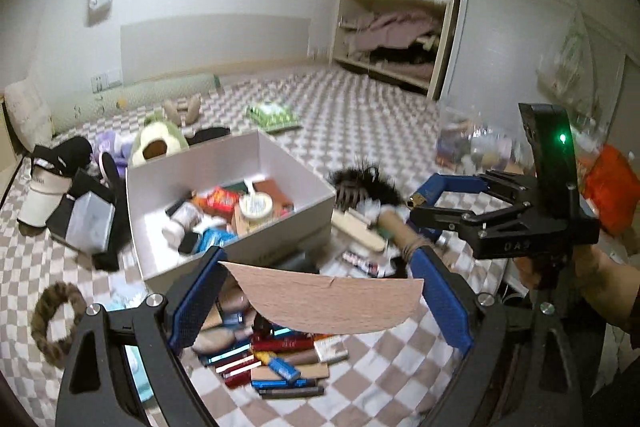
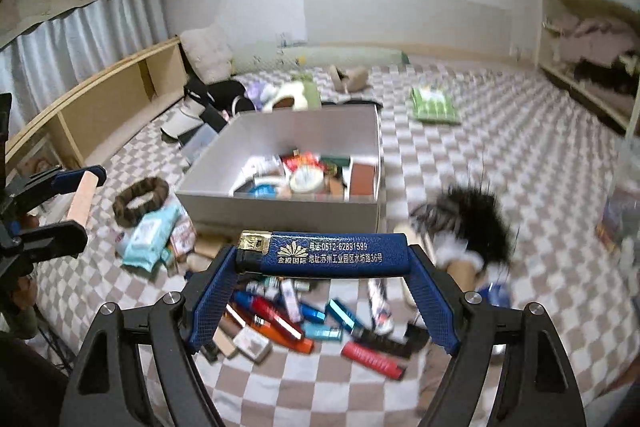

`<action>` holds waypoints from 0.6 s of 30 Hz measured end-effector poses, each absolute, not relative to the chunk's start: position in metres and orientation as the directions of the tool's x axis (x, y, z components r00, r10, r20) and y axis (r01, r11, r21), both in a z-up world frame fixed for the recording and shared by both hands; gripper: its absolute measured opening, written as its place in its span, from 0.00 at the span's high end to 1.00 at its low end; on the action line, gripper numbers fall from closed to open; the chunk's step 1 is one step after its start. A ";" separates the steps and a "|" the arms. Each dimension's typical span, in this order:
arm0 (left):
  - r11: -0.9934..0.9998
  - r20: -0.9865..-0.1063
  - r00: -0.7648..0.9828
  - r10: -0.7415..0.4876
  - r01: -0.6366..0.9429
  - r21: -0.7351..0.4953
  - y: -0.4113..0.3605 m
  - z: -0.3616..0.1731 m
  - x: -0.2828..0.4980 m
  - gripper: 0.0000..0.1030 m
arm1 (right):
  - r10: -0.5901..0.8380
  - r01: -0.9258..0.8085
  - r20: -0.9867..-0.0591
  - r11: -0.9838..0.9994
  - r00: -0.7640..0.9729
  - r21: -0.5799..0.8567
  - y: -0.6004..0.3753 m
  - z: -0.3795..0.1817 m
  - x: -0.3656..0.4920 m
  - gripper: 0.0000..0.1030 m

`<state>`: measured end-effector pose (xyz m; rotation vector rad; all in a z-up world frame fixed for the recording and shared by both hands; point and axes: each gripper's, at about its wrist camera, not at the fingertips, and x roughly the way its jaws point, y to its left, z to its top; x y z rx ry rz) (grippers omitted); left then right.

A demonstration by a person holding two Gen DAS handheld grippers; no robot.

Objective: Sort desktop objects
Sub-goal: 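Lift the beige piece and blue lighter and carry both over the white box, then lower the beige piece and blue lighter into the white box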

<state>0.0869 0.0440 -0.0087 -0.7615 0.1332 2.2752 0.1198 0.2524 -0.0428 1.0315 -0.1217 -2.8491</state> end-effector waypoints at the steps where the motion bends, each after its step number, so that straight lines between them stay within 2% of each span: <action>1: -0.734 -0.550 -0.570 0.610 -0.668 -0.123 0.044 -0.005 0.086 0.09 | -0.133 0.084 -0.626 -0.991 -0.768 0.107 0.253 -0.036 0.117 0.19; 8: -0.757 -0.512 -0.613 0.602 -0.643 -0.119 0.045 0.017 0.070 0.09 | -0.194 0.154 -0.590 -0.981 -0.784 0.117 0.254 0.013 0.087 0.19; 13: -0.803 -0.488 -0.679 0.548 -0.591 -0.078 0.045 0.036 0.046 0.09 | -0.219 0.184 -0.559 -0.976 -0.800 0.119 0.248 0.044 0.059 0.19; 18: -0.869 -0.470 -0.740 0.481 -0.474 -0.143 0.036 0.056 0.003 0.09 | -0.269 0.205 -0.543 -0.963 -0.795 0.178 0.246 0.058 0.029 0.19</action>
